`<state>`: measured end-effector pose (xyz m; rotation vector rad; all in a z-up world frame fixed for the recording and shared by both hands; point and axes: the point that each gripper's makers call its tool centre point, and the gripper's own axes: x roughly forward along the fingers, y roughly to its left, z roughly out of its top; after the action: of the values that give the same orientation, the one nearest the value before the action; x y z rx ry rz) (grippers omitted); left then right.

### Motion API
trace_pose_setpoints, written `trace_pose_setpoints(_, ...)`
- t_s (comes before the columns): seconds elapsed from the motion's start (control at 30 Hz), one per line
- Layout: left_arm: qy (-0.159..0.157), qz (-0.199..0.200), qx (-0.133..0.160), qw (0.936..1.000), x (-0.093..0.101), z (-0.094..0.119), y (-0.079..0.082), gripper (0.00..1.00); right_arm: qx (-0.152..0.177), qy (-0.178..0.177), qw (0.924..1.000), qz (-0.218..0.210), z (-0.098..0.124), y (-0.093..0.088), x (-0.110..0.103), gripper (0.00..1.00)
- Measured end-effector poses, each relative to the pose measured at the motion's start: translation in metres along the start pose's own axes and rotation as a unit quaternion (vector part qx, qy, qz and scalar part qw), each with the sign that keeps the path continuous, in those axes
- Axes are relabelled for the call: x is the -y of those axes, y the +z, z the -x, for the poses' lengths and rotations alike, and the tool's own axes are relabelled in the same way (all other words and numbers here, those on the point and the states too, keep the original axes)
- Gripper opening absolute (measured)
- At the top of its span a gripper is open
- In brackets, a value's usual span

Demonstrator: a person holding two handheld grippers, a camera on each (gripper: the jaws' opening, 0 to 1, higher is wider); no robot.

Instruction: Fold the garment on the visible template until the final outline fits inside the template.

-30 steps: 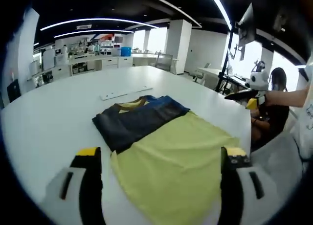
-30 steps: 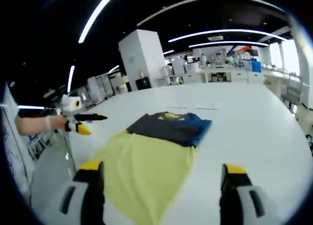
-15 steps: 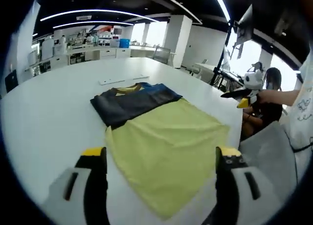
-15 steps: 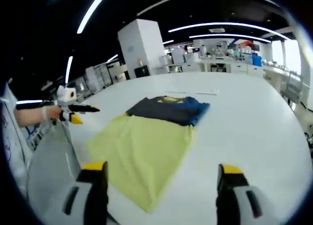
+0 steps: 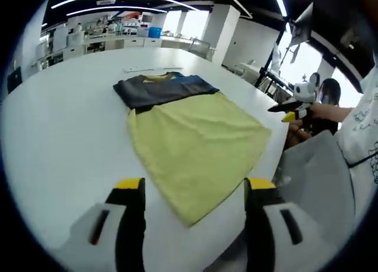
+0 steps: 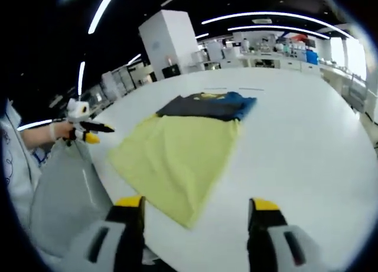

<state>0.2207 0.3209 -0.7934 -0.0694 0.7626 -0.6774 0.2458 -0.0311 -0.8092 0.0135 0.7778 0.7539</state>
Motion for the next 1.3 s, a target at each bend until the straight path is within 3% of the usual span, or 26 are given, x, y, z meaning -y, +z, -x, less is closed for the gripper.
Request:
trace_pose_setpoints(0.2,-0.007,0.029,-0.036,0.9989,0.004,0.002,-0.024,0.46,-0.018,0.005,0.9994,-0.028,-0.003,-0.013,-0.003,0.46)
trace_pose_setpoints(0.27,-0.005,0.040,-0.048,0.9981,0.003,0.001,-0.033,0.46,-0.020,0.005,0.9994,-0.028,-0.005,-0.017,-0.002,0.39)
trace_pose_setpoints(0.4,0.000,0.062,-0.063,0.9961,0.001,-0.001,-0.045,0.38,-0.032,0.005,0.9986,-0.041,-0.008,-0.027,-0.003,0.34)
trace_pose_setpoints(0.47,0.000,0.076,-0.066,0.9949,0.011,-0.002,-0.046,0.35,-0.033,0.009,0.9981,-0.052,-0.007,-0.027,-0.005,0.33)
trace_pose_setpoints(0.63,0.021,0.088,-0.087,0.9921,0.004,-0.006,-0.054,0.34,-0.032,0.014,0.9973,-0.064,-0.009,-0.030,-0.007,0.29)
trace_pose_setpoints(0.83,0.024,0.128,-0.084,0.9878,-0.005,-0.008,-0.058,0.20,-0.031,0.019,0.9965,-0.075,-0.012,-0.030,-0.009,0.27)
trace_pose_setpoints(0.97,0.024,0.148,-0.072,0.9861,-0.010,-0.008,-0.056,0.19,-0.034,0.020,0.9949,-0.092,-0.018,-0.031,-0.007,0.23)
trace_pose_setpoints(1.13,0.026,0.162,-0.063,0.9844,-0.015,-0.008,-0.057,0.17,-0.026,0.025,0.9913,-0.127,-0.021,-0.028,-0.004,0.13)
trace_pose_setpoints(1.2,0.033,0.173,-0.063,0.9824,-0.019,-0.009,-0.060,0.12,-0.027,0.037,0.9876,-0.150,-0.024,-0.029,-0.005,0.08)
trace_pose_setpoints(1.3,0.035,0.176,-0.065,0.9817,-0.020,-0.010,-0.063,0.03,-0.036,0.038,0.9886,-0.141,-0.025,-0.031,-0.008,0.00)
